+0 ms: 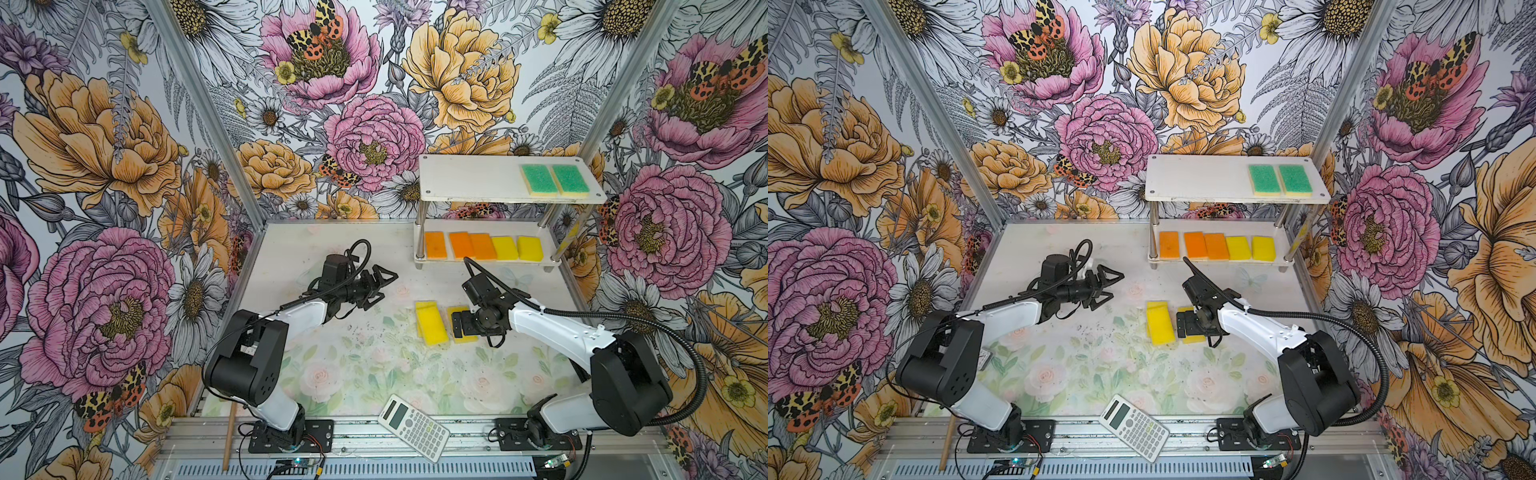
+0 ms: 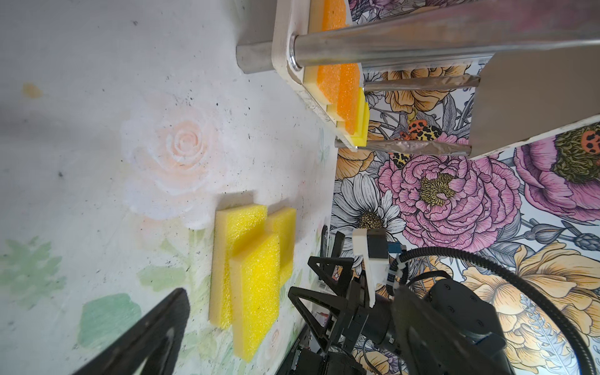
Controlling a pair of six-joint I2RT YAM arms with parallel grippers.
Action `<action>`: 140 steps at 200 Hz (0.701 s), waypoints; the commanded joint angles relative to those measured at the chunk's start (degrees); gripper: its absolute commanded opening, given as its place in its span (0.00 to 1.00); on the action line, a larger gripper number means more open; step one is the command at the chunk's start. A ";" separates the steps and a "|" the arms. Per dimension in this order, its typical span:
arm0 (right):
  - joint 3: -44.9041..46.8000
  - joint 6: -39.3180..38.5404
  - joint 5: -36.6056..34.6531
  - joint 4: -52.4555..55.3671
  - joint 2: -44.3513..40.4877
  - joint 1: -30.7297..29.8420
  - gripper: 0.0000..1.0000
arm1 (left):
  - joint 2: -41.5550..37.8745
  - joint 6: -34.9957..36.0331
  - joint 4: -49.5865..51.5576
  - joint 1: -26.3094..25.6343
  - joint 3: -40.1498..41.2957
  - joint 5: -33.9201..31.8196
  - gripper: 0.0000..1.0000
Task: Arrange cleaning sponges on a shelf
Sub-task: Pick up the cleaning sponge at the center of the table.
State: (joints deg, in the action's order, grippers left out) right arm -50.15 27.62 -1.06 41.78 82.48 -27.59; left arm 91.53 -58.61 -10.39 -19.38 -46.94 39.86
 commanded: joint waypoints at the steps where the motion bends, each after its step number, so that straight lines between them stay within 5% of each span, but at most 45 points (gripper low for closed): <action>1: 0.82 0.55 -1.54 -4.54 1.22 -0.70 1.00 | 0.28 -0.17 0.08 -0.39 -0.83 -1.49 0.99; 140: 4.05 2.27 -2.21 -11.05 5.48 -1.11 1.00 | 0.76 -0.28 0.29 -0.49 -0.94 -1.80 0.99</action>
State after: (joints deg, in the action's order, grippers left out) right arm -47.29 28.51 -1.93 32.88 87.09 -28.21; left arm 91.77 -58.61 -10.33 -19.38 -46.94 39.40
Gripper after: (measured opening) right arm 0.995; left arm 0.988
